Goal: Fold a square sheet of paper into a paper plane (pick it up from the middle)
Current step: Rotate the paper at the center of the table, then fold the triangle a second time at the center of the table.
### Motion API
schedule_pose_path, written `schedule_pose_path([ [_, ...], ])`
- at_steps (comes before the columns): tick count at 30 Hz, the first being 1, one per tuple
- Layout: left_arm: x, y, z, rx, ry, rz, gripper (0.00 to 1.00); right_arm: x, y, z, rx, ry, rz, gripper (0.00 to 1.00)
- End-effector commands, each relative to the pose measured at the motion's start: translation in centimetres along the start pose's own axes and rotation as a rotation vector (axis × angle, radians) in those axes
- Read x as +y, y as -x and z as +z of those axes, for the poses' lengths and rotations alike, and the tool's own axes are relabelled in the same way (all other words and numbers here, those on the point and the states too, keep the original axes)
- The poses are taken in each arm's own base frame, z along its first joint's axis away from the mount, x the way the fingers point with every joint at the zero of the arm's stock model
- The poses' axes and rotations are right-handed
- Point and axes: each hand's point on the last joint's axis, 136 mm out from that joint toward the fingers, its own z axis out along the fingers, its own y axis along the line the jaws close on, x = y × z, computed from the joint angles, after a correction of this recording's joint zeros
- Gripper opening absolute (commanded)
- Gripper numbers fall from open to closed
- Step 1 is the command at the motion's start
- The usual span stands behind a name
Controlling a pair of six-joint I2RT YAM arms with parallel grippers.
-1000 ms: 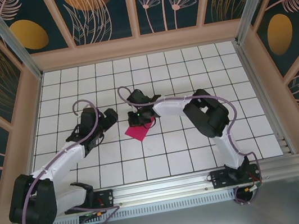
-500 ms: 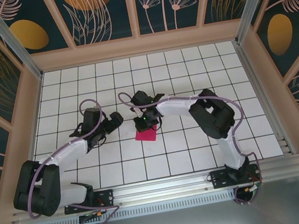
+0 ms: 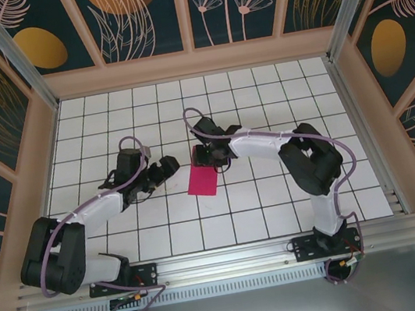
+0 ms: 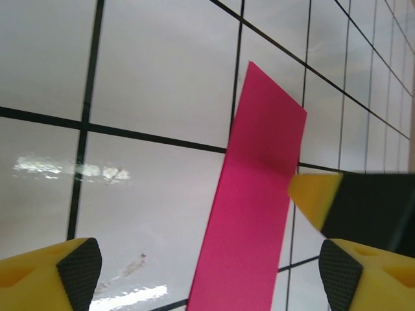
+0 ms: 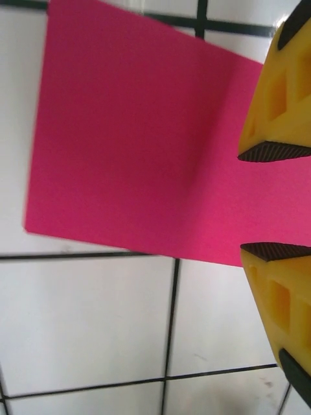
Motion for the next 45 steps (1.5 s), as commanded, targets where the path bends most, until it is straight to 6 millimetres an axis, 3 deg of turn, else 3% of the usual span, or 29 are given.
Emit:
schedule_pose_path([
  [1, -0.7, -1.1, 0.0, 0.048, -0.053, -0.040, 0.87, -2.3, 1.3, 1.1, -0.027, -0.045, 0.100, 0.43],
  [13, -1.8, -4.9, 1.9, 0.190, -0.013, -0.032, 0.85, -4.4, 1.6, 3.3, 0.031, -0.040, 0.077, 0.43],
  [26, -2.0, -7.2, 2.8, 0.269, 0.043, -0.019, 0.83, -7.8, 0.1, 4.6, 0.087, -0.052, 0.140, 0.41],
  [35, -2.4, -7.8, 2.8, 0.281, 0.033, -0.016, 0.75, -8.0, 0.0, 5.0, 0.097, -0.047, 0.144, 0.38],
  [45, -2.4, -8.4, 3.4, 0.306, 0.034, -0.013, 0.76, -8.0, -0.4, 5.0, 0.104, -0.031, 0.147, 0.37],
])
